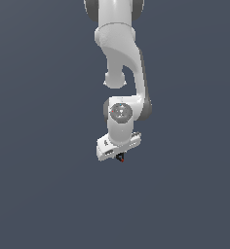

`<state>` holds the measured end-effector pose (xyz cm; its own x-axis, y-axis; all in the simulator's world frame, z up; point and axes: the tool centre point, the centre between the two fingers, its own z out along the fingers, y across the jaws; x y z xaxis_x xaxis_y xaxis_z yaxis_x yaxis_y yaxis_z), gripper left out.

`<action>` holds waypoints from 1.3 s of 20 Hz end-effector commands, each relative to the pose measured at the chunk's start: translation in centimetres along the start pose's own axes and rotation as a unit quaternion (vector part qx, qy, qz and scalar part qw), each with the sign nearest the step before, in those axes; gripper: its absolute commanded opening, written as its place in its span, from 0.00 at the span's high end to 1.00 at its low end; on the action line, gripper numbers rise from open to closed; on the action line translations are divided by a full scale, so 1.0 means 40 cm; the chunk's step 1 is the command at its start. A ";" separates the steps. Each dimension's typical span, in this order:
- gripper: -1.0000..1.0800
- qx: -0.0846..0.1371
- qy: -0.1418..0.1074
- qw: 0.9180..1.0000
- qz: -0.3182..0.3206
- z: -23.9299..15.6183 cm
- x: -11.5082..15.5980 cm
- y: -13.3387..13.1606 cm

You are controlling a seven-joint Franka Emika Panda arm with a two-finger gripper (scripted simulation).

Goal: Pick up the object and move it to a goal position.

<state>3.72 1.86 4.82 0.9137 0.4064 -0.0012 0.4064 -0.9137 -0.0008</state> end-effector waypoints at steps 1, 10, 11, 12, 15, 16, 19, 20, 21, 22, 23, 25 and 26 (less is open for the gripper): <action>1.00 0.000 0.001 1.000 0.000 -0.043 -0.008 0.051; 1.00 0.000 0.001 1.000 0.000 -0.214 -0.038 0.259; 1.00 0.000 0.001 1.000 0.000 -0.233 -0.041 0.282; 1.00 0.000 0.001 1.000 0.000 -0.252 -0.044 0.305; 1.00 0.000 0.001 1.000 0.000 -0.307 -0.052 0.373; 1.00 0.000 0.001 1.000 0.000 -0.324 -0.054 0.394; 1.00 0.000 0.001 1.000 0.000 -0.370 -0.060 0.451; 1.00 0.000 0.001 1.000 0.000 -0.384 -0.062 0.468; 1.00 0.000 0.001 1.000 0.000 -0.397 -0.063 0.484; 1.00 0.000 0.001 1.000 0.000 -0.409 -0.064 0.500; 1.00 0.000 0.001 1.000 0.000 -0.420 -0.065 0.514; 1.00 0.000 0.001 1.000 0.000 -0.439 -0.067 0.538; 1.00 0.000 0.001 1.000 0.000 -0.447 -0.068 0.548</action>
<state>9.95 -18.66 22.14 0.9143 0.4050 0.0008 0.4050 -0.9143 0.0001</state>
